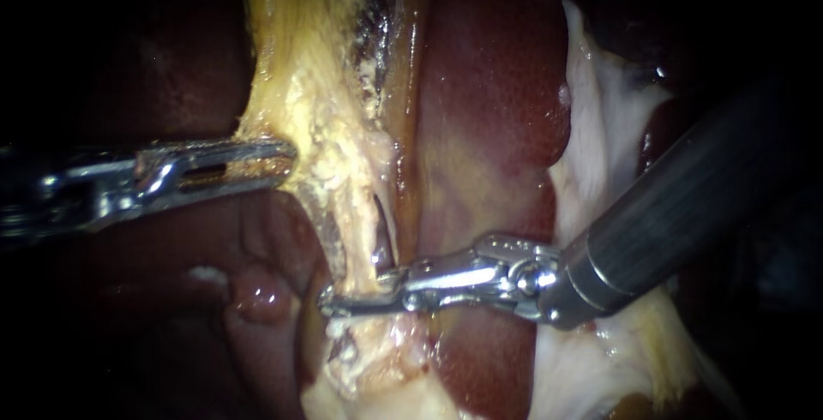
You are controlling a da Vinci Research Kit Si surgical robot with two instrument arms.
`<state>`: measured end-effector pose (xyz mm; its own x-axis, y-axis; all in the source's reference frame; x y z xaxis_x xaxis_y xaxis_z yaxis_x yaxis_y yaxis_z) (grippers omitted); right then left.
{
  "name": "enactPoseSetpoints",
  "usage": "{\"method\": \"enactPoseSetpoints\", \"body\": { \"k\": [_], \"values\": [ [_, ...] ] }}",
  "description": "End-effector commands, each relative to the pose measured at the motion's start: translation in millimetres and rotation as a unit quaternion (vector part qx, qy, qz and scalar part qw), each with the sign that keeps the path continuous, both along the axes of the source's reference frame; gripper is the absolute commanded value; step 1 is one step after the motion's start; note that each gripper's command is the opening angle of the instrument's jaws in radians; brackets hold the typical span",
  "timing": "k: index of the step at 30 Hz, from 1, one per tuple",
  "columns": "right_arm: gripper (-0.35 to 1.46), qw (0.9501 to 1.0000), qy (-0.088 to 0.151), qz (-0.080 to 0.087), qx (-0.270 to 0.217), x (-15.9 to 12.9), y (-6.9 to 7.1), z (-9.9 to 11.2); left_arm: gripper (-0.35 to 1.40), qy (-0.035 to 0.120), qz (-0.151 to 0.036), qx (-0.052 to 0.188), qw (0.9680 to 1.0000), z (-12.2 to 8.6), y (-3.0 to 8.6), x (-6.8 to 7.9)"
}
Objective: Going back second clip left tube
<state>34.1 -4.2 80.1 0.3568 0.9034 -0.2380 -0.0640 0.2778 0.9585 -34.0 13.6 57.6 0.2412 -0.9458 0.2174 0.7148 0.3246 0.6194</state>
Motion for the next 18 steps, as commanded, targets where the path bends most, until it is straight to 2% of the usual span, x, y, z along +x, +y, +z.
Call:
{"method": "enactPoseSetpoints", "body": {
  "k": [1, 5, 6, 7, 9, 11, 15, 18],
  "values": [
    [-0.35, 1.0000, 0.000, 0.000, 0.000, 0.0, 0.0, 0.0, -0.35, 0.000, 0.000, 0.000, 1.0000, -0.1, 0.0, 0.0],
    [-0.35, 1.0000, 0.002, -0.003, 0.001, 0.0, 0.0, 0.0, -0.35, 0.000, 0.000, 0.000, 1.0000, -0.1, 0.0, 0.0],
    [-0.15, 1.0000, 0.002, -0.003, 0.001, 0.0, 0.0, 0.0, -0.35, 0.000, 0.000, 0.000, 1.0000, -0.1, 0.0, 0.0],
    [0.12, 1.0000, 0.002, -0.003, 0.001, 0.1, 0.0, 0.0, -0.35, 0.000, 0.000, 0.000, 1.0000, -0.1, 0.0, 0.0],
    [0.36, 1.0000, 0.002, -0.001, -0.006, 0.1, 0.1, 0.0, -0.35, 0.000, 0.000, 0.000, 1.0000, -0.1, 0.0, 0.0],
    [0.52, 0.9997, -0.002, 0.009, -0.025, 0.0, 0.2, -0.1, -0.35, 0.000, 0.000, 0.000, 1.0000, -0.1, 0.0, 0.0],
    [0.58, 0.9982, 0.016, 0.017, -0.056, -0.2, 0.7, -0.4, -0.35, 0.000, 0.000, 0.000, 1.0000, -0.1, 0.0, 0.0],
    [0.60, 0.9957, 0.031, 0.012, -0.086, -0.8, 1.0, -0.8, -0.35, 0.000, 0.000, 0.000, 1.0000, -0.1, 0.0, 0.1]
  ]
}}
